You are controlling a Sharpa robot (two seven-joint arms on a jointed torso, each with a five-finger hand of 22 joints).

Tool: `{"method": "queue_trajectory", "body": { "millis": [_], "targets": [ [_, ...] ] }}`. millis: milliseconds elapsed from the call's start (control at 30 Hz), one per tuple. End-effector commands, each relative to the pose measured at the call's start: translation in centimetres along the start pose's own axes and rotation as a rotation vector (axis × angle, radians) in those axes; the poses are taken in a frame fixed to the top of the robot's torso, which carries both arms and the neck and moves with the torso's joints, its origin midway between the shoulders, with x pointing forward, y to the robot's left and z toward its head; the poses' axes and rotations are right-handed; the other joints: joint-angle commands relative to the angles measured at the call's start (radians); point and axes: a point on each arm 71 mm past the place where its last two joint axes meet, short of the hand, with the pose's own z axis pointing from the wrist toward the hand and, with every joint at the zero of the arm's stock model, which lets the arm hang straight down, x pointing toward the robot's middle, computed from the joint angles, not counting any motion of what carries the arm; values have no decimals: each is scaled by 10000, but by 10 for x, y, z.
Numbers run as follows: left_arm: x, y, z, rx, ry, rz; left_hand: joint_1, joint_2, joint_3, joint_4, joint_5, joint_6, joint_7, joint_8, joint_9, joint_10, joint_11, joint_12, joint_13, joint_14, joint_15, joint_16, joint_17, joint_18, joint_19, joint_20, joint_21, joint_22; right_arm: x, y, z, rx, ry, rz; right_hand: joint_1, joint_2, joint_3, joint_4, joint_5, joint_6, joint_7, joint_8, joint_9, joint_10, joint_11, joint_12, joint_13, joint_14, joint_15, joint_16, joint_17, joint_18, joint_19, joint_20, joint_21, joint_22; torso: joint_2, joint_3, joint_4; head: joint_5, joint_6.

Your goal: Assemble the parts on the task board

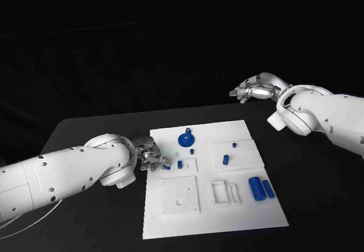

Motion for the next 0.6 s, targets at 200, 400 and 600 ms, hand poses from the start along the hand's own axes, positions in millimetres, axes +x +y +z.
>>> {"method": "queue_trajectory", "body": {
  "millis": [200, 400, 600],
  "targets": [
    [1, 5, 2, -165, 194, 169, 147, 3, 603, -667, 66, 259, -196, 495, 10, 396, -447, 92, 44, 545, -627, 63, 36, 142, 64, -1169, 80, 23, 1, 0, 0, -53, 106, 22, -9, 16, -12, 54, 36, -63, 339, 64, -19, 27, 15, -25, -16, -75, -25, -57, -17, -35, -55, 41, -46, 14, -5, -1, 1, -4, -16],
    [1, 5, 2, -162, 258, 186, 170, -8, 606, -721, 95, 282, -210, 518, 14, 400, -462, 138, 80, 561, -641, 104, 64, 147, 75, -1170, 95, 37, 1, 0, 0, -54, 105, 23, -8, 16, -13, 56, 36, -63, 340, 65, -20, 27, 15, -25, -20, -76, -25, -57, -18, -33, -55, 42, -49, 16, 1, 2, 3, -12, -26],
    [1, 5, 3, -181, 265, 193, 176, -14, 607, -738, 108, 288, -214, 525, 15, 397, -466, 155, 93, 564, -645, 117, 74, 148, 79, -1169, 100, 42, 1, 0, 0, -52, 103, 22, -7, 16, -13, 59, 36, -63, 340, 66, -22, 28, 15, -24, -24, -76, -25, -57, -18, -32, -56, 43, -51, 19, -3, 3, -2, -13, -30]
  ]
}}
